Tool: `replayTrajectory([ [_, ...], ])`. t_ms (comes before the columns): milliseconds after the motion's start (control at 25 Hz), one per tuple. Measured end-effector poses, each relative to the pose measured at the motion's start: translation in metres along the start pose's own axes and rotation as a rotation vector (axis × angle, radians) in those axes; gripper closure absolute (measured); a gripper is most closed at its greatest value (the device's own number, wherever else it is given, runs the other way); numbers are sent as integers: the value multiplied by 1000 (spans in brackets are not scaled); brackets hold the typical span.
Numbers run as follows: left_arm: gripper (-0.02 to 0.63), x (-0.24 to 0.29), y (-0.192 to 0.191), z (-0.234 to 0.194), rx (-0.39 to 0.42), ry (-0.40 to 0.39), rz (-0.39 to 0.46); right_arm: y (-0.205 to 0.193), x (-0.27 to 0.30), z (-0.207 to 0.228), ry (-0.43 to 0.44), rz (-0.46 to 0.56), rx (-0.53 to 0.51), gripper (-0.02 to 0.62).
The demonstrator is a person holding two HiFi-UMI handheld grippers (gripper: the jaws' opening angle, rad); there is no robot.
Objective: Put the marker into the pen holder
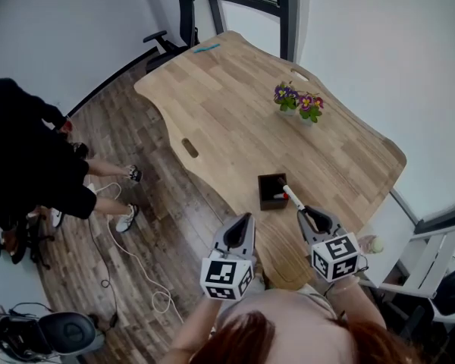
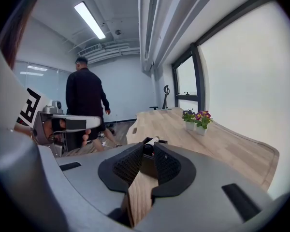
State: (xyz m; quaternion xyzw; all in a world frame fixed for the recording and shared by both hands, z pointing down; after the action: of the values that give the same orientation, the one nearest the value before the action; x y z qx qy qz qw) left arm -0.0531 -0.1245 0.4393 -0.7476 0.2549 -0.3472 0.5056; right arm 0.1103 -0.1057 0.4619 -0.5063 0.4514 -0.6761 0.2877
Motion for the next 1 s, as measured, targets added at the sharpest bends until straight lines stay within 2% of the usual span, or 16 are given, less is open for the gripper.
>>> replayTrajectory([
  [1000, 604, -9, 0, -17, -19, 64, 13, -6, 34, -13, 82, -55, -16, 535],
])
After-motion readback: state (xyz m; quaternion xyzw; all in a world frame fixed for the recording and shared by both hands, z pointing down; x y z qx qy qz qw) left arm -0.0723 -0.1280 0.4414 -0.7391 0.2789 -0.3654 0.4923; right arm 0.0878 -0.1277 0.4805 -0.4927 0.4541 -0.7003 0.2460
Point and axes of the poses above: the fingertips, and each gripper's own axes: x forward along the fingers, z to its right, y out of its top, the point moved 3 cm from there along -x, backward along the fingers, and after that the axes turned 2 degrees about -x, right-handed, at the moved point
